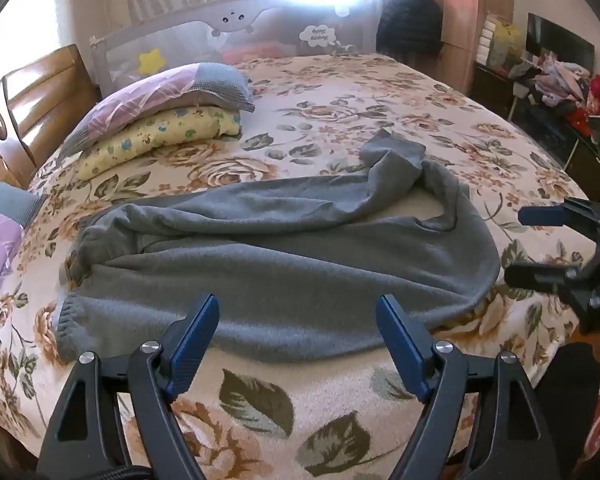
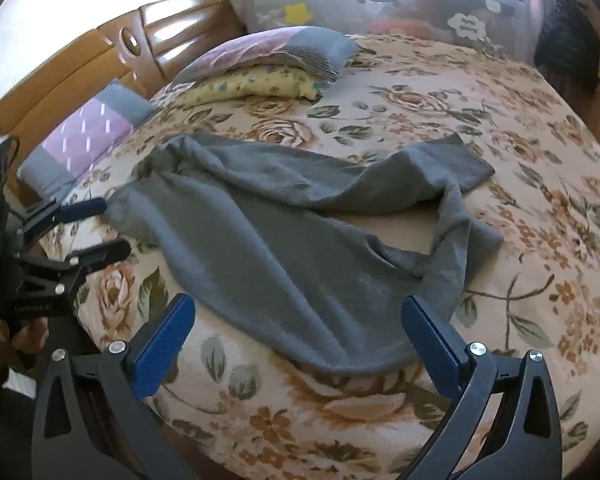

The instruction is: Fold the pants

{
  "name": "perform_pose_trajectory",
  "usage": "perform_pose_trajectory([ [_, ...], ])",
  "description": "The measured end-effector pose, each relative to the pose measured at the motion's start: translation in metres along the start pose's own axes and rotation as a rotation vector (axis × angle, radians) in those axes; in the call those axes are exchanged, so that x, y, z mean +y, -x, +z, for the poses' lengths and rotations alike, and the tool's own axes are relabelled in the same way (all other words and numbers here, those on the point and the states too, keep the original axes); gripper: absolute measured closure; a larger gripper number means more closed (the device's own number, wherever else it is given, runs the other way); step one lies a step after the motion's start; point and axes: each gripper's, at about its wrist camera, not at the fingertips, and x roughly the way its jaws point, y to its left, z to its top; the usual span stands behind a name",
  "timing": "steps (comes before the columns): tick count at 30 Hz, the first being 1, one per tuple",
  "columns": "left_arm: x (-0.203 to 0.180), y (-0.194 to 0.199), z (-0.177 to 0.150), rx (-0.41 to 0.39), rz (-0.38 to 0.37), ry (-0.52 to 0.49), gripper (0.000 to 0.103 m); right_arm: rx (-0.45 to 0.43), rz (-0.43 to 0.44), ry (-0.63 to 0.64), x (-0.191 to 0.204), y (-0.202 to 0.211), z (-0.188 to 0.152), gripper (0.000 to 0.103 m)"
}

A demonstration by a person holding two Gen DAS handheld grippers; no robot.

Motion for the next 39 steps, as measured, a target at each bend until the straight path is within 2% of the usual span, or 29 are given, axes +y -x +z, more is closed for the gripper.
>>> perform_pose_trajectory([
  [4, 0.004, -0.001, -0.001, 0.015, -0.017, 0.031, 0.022, 0.005, -0.037, 0.003, 0.005, -0.013, 0.008, 0.0],
  [6, 0.005, -0.002, -0.001, 0.021, -0.025, 0.032, 0.022, -0.03, -0.039, 0.024, 0.017, -0.006, 0.002, 0.0],
  [9, 0.006, -0.002, -0.001, 0.023, -0.025, 0.028, 0.022, -0.038, -0.026, 0.036, 0.028, -0.001, -0.009, 0.0],
  [10, 0.006, -0.002, -0.002, 0.021, -0.026, 0.03, 0.022, -0.014, -0.013, 0.074, 0.025, -0.001, -0.011, 0.0],
  [14, 0.002, -0.005, -0.003, 0.032, -0.028, 0.022, 0.022, 0.011, 0.02, 0.061, 0.019, -0.002, -0.007, 0.0],
  [39, 0.0, -0.016, -0.003, 0.072, -0.081, 0.04, 0.022, 0.026, 0.045, 0.046, 0.019, -0.014, -0.005, 0.0],
])
